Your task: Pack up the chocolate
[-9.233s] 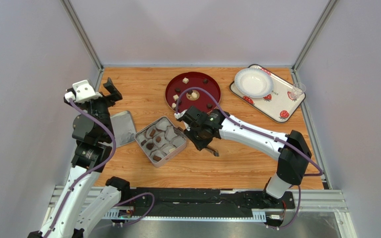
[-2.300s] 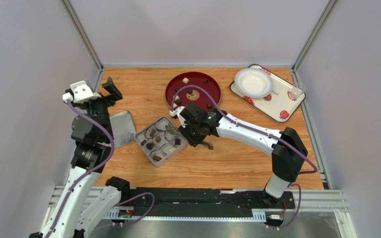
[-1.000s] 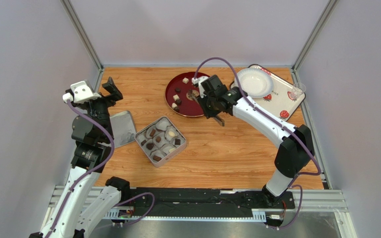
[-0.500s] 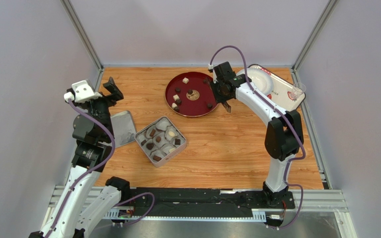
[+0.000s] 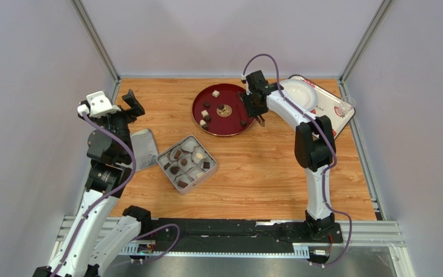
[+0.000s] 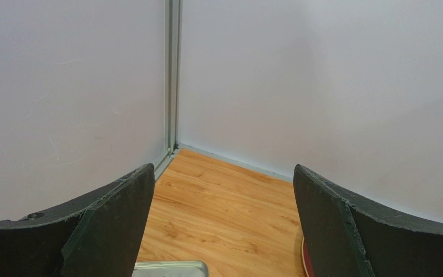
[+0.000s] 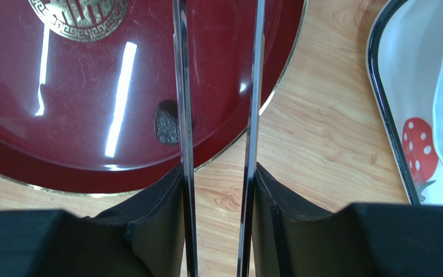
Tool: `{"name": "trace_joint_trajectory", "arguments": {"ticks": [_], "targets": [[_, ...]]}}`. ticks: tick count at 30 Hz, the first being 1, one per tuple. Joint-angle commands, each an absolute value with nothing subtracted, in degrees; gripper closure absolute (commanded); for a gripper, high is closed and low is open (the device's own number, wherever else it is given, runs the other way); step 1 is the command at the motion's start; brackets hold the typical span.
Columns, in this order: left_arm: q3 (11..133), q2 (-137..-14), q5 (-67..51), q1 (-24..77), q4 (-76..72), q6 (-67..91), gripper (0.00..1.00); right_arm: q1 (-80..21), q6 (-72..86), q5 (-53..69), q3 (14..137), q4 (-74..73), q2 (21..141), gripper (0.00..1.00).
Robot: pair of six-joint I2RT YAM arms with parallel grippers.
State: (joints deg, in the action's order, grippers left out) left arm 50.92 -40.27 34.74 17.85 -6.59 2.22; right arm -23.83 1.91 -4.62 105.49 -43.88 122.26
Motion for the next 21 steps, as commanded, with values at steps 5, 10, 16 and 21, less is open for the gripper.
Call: {"name": "trace_joint_trajectory", "arguments": {"ticks": [5, 10, 16, 21], "targets": [[51.42, -40.61, 34.80, 17.40, -7.12, 2.37, 0.03, -23.20, 0.79, -2.55, 113.37, -43.42, 126.47, 0.57], [51.50, -40.78, 34.80, 17.49, -7.03, 2.46, 0.03, -22.94, 0.53, -2.55, 115.13, -43.42, 128.49, 0.57], [51.50, -40.61, 34.80, 17.40, -7.03, 2.29, 0.03, -22.59, 0.35, -2.29, 116.45, -43.50, 130.51, 0.57], [51.50, -40.43, 34.89, 17.40, -7.03, 2.29, 0.03, -22.59, 0.18, -1.85, 116.63, -43.42, 131.04, 0.59]]}}
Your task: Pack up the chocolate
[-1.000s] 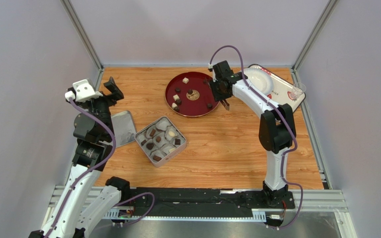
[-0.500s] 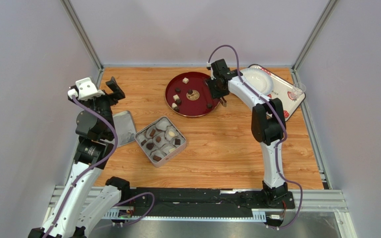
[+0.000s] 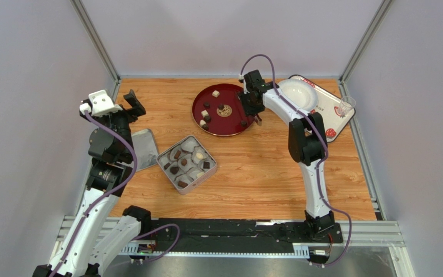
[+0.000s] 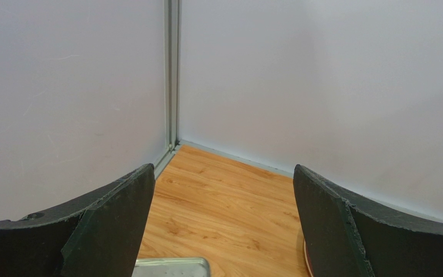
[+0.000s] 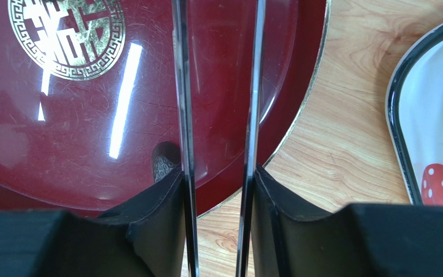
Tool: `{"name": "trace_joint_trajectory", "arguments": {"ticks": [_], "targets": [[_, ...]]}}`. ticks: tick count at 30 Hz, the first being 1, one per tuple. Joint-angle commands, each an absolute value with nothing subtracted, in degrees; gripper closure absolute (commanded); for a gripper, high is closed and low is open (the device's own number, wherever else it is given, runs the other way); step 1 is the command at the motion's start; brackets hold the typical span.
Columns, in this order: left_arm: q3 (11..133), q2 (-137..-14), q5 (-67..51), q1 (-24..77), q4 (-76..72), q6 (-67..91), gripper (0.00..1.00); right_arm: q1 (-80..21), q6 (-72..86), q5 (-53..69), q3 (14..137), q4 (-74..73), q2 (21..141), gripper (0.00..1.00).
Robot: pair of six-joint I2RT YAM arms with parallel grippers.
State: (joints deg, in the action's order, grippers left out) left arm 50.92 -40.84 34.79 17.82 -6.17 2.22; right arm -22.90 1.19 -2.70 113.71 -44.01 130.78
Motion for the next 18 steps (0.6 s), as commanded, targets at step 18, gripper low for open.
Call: {"name": "trace_joint_trajectory", "arguments": {"ticks": [18], "targets": [[51.15, -39.37, 34.28, 17.31, -7.38, 2.81, 0.03, -24.16, 1.49, -0.88, 102.86, -42.81, 117.96, 0.80]]}}
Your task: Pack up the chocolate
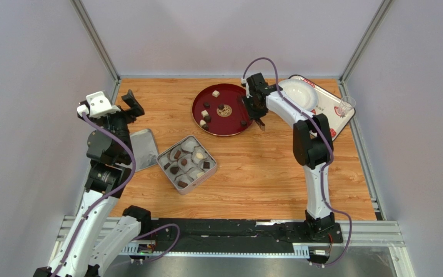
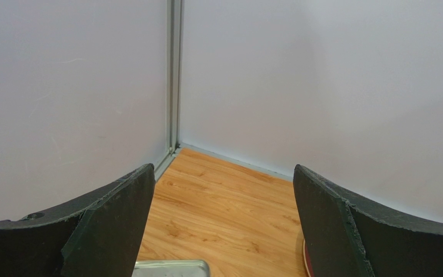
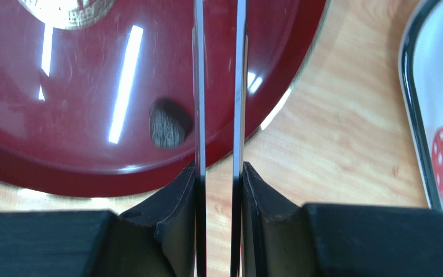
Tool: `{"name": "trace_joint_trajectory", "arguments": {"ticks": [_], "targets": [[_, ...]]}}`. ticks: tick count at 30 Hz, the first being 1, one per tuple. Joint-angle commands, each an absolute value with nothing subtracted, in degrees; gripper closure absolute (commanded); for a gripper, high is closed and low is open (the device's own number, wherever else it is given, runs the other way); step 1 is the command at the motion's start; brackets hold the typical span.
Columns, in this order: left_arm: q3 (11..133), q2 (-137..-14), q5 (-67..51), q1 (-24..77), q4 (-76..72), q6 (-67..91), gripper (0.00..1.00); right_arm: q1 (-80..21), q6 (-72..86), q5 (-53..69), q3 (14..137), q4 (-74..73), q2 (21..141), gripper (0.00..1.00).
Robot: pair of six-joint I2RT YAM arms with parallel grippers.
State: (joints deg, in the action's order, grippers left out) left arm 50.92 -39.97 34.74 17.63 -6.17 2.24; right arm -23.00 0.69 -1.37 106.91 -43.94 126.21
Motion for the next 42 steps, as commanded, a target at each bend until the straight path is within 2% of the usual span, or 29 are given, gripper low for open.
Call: {"name": "trace_joint_trajectory", "arguments": {"ticks": [1, 10, 20, 33, 42], "targets": [[51.07, -39.29, 34.19, 17.31, -7.47, 2.81, 0.03, -24.34, 1.76, -0.97, 101.35, -42.02, 116.91, 0.80], [50.98, -38.59, 34.19, 17.31, -7.73, 2.81, 0.03, -26.80, 3.34, -0.97, 91.50, -40.43, 107.94, 0.80], [50.89, -38.50, 34.10, 17.31, -7.74, 2.90, 0.03, -34.71, 3.51, 1.23, 90.53, -41.75, 103.10, 0.80], [50.89, -38.76, 33.58, 17.32, -7.73, 3.43, 0.03, -51.40, 0.88, 0.88, 90.88, -42.89, 101.07, 0.80], [50.80, -38.85, 33.40, 17.31, -7.65, 3.78, 0.03, -53.44, 0.79, 1.23, 90.88, -42.89, 104.41, 0.79]]}}
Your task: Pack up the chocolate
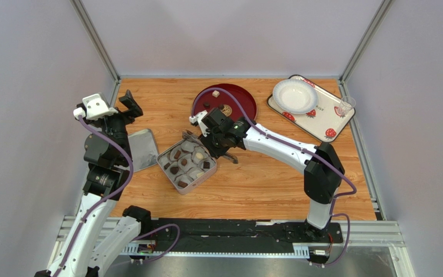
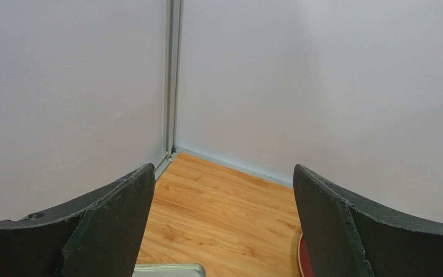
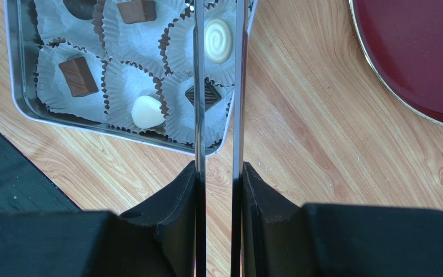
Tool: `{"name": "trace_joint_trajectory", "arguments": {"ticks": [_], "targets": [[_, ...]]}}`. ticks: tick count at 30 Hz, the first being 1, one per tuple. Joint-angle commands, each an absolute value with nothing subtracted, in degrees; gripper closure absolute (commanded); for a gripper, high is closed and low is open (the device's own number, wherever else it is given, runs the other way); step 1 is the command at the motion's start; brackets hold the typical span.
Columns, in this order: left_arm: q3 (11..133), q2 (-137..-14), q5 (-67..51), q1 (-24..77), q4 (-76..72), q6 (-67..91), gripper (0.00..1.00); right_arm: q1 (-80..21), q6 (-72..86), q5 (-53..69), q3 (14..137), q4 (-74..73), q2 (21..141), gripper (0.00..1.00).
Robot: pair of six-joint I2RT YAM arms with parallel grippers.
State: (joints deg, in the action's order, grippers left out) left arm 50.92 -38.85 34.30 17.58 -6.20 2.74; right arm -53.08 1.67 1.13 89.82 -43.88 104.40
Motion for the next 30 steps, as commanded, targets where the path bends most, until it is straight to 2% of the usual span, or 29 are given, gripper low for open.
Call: {"name": "trace_joint_trajectory", "arguments": {"ticks": [1, 22, 30], "targets": [[50.80, -38.76, 33.31, 17.31, -7.65, 3.69, 0.03, -53.44, 0.62, 1.23, 90.97, -42.80, 104.76, 0.79], [50.80, -38.85, 33.57, 17.31, -7.65, 3.52, 0.03, -53.96, 0.18, 1.85, 88.60, -43.77, 106.08, 0.75], [50.80, -38.94, 33.40, 17.40, -7.65, 3.60, 0.03, -53.88, 0.26, 0.53, 88.15, -43.33, 107.05, 0.71]]}}
